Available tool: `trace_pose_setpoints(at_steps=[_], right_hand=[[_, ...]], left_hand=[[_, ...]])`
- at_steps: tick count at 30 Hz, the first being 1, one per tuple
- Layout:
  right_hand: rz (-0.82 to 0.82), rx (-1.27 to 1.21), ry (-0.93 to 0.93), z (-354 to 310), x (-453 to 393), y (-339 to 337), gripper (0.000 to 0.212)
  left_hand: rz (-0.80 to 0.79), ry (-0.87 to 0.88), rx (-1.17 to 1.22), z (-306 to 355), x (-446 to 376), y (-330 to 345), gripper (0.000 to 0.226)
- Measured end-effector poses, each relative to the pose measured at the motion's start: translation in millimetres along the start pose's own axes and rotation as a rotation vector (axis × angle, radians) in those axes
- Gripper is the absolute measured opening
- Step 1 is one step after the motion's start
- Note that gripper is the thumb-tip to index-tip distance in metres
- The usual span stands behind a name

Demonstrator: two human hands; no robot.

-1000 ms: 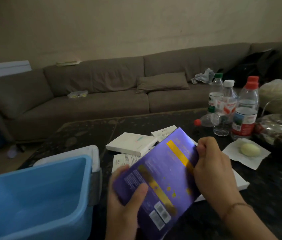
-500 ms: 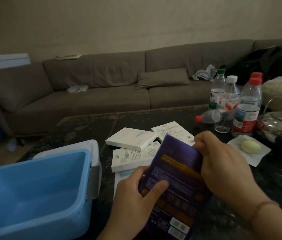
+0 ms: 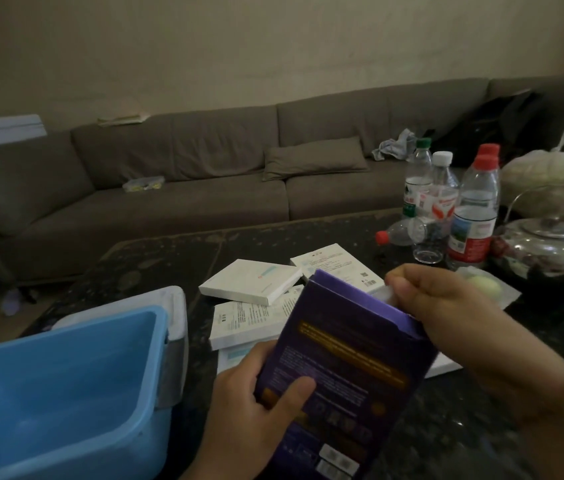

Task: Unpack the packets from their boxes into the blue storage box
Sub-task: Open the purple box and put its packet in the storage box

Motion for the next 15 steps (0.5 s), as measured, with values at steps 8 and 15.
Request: trace_pose_setpoints(at_steps=[8, 15], right_hand=[[-0.085, -0.225, -0.088, -4, 16, 6, 0.023], [-0.026, -0.308, -0.14, -21, 27, 18, 0.013]], left_hand=[[0.06, -0.102, 0.051, -1, 2, -12, 0.054], [0.161, 0.072, 0.232, 57, 2, -21, 0.036]])
Point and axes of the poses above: each hand's wrist, its own x-axis away from the middle knuckle, its own y-axis out of the palm, z = x × y, the point moved 6 cm from there along -x, towards the middle knuckle, and after that the axes turned 1 degree about y, right-handed, at the moved point
